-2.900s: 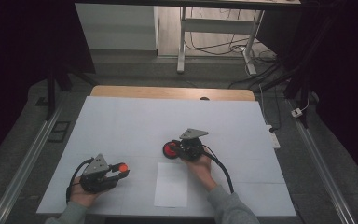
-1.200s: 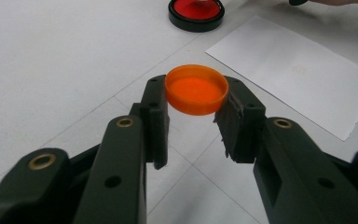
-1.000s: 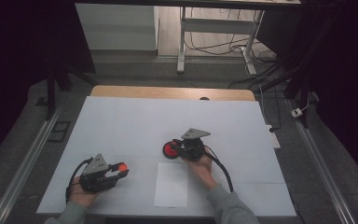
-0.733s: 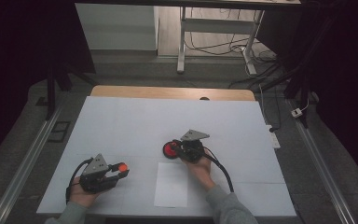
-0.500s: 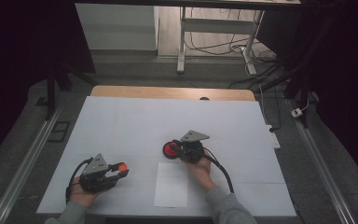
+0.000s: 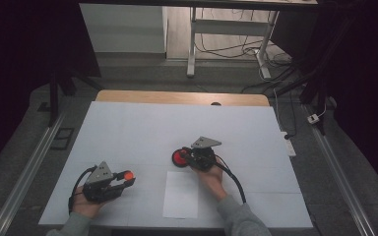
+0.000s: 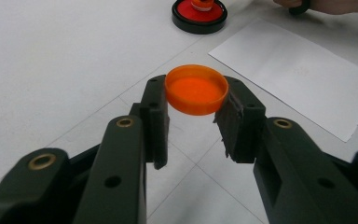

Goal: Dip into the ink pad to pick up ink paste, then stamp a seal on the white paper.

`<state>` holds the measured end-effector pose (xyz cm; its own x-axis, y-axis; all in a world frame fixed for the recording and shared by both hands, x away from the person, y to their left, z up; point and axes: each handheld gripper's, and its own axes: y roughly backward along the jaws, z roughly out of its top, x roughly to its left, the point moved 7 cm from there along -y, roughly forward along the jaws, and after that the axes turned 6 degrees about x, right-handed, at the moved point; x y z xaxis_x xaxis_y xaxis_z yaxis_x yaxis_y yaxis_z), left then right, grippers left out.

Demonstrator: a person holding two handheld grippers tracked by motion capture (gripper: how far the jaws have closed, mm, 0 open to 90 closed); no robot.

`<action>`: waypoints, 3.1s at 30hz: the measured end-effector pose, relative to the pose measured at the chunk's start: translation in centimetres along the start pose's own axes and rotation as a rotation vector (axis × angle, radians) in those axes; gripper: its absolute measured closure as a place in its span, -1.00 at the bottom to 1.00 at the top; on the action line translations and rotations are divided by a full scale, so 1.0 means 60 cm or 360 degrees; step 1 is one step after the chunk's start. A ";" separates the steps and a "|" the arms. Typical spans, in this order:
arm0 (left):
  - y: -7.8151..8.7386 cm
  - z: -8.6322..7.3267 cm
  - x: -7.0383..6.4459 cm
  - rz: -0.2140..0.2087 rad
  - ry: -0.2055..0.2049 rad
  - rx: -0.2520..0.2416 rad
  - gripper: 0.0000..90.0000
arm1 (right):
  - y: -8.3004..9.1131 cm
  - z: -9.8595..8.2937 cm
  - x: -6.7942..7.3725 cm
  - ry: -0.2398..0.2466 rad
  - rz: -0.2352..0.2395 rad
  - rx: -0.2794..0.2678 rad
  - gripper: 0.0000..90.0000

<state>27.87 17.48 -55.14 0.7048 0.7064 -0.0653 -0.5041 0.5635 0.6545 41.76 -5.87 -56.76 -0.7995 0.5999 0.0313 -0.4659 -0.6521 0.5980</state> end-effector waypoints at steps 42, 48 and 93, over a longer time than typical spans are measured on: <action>-0.004 -0.003 0.004 0.0007 0.0005 0.0017 0.44 | 0.109 0.022 0.014 -0.0031 0.0205 -0.0189 0.60; -0.005 -0.003 0.004 0.0010 0.0004 0.0021 0.44 | 0.127 0.014 0.015 -0.0024 0.0218 -0.0193 0.60; -0.010 -0.006 0.006 0.0019 -0.0007 0.0036 0.44 | 0.169 -0.030 0.053 -0.0018 0.0274 -0.0150 0.60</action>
<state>28.23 17.53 -55.82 0.7009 0.7112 -0.0540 -0.5012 0.5450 0.6721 33.80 -11.40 -52.06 -0.8664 0.4805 0.1358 -0.3566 -0.7858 0.5054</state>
